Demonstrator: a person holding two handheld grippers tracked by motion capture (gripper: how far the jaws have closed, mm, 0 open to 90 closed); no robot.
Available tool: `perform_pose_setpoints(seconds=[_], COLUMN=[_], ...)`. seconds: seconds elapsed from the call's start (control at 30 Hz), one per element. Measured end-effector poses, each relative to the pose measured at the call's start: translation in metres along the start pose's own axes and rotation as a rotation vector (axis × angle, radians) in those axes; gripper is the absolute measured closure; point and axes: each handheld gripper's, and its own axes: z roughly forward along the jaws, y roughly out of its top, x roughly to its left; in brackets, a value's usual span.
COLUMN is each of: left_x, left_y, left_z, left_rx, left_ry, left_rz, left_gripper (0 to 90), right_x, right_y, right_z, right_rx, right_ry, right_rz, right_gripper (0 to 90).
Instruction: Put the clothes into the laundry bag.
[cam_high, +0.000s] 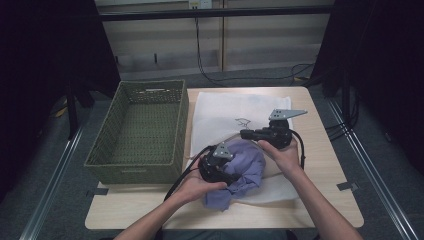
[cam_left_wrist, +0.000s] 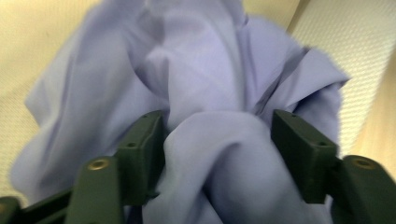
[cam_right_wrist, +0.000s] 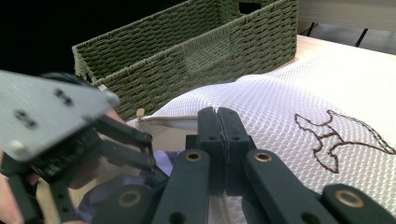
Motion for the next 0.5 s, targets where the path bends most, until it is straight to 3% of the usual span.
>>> perform_pose_setpoints(seconds=[0.07,0.17,0.27,0.37,0.5], left_x=[0.000,-0.001,-0.003,-0.008,-0.014], left_y=[0.001,-0.001,-0.002,-0.005,-0.012], left_z=[-0.005,-0.012,-0.021,-0.032,-0.042], left_rx=[-0.009,-0.017,-0.045,-0.084,-0.095], left_ry=[0.010,-0.006,-0.013,0.021,0.001], left_rz=[-0.006,-0.006,0.002,0.025,0.041], left_gripper=[28.6,26.2,25.5,26.5,28.6], right_x=[0.000,-0.001,-0.001,-0.001,0.000], right_y=[0.000,-0.001,-0.001,-0.001,-0.001], right_z=[0.000,0.002,0.002,0.002,0.002], right_rx=[0.002,0.006,0.009,0.009,0.009], right_ry=[0.002,0.003,0.004,0.003,0.001], right_rz=[0.005,0.006,0.005,0.006,0.006], right_gripper=[90.0,90.0,90.0,90.0,90.0])
